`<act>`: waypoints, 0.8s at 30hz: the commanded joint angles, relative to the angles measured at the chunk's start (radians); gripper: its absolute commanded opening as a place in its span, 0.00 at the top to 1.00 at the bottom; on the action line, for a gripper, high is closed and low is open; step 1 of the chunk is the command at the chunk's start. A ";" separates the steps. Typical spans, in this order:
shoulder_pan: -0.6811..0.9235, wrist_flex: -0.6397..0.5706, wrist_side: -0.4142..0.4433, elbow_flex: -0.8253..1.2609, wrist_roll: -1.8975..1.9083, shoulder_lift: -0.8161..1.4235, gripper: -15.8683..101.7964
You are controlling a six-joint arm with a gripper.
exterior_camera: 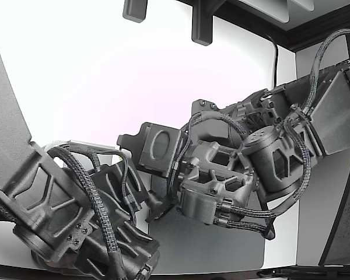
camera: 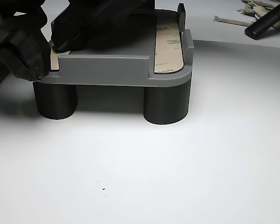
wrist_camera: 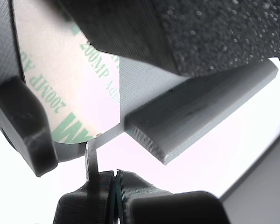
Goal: Peel off protective film from adhesive tape.
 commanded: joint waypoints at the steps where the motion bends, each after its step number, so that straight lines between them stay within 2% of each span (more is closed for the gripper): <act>1: -0.006 -0.003 0.003 -0.032 0.003 0.015 0.96; 24: -0.006 0.005 0.006 -0.035 0.005 0.008 0.96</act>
